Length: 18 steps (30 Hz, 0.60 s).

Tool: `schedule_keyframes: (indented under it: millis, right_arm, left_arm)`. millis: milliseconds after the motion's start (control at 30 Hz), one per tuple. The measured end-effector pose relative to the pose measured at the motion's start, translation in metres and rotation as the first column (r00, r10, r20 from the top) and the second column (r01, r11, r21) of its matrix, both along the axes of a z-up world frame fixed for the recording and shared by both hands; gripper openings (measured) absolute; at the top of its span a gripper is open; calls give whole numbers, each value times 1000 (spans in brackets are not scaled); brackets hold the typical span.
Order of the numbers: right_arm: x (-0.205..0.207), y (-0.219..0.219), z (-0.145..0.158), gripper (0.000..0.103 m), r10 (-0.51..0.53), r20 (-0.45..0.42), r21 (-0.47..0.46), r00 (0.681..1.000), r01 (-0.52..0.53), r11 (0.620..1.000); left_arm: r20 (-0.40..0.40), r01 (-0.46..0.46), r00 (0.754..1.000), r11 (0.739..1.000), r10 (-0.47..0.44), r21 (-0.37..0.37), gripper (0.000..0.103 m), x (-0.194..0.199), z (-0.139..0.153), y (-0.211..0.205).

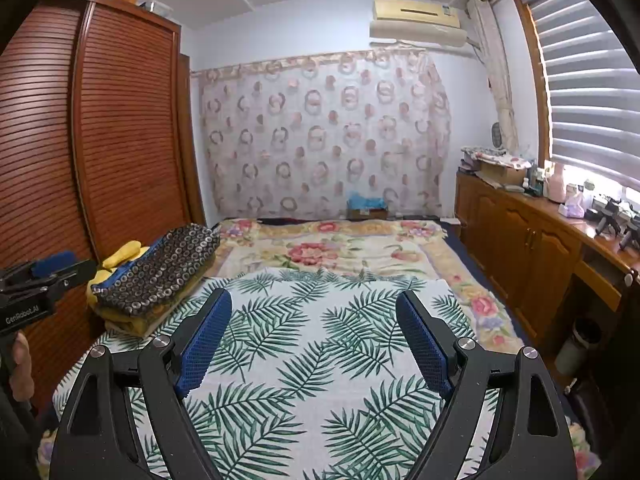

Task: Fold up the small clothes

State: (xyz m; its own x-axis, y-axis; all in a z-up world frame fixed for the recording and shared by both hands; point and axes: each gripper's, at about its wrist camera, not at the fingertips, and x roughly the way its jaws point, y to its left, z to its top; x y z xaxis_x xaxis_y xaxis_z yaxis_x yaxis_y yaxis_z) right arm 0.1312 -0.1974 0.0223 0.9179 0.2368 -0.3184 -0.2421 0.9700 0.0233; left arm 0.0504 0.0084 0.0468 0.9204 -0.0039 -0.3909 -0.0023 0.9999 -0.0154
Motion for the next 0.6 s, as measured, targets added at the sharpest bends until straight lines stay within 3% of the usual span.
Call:
schedule_keyframes:
  millis: [600]
  right_arm:
    - [1,0,-1,86,-2,0,0,1000,2,1000]
  left_arm:
    - [6,-4,1000,1000,4,0,60,0,0,1]
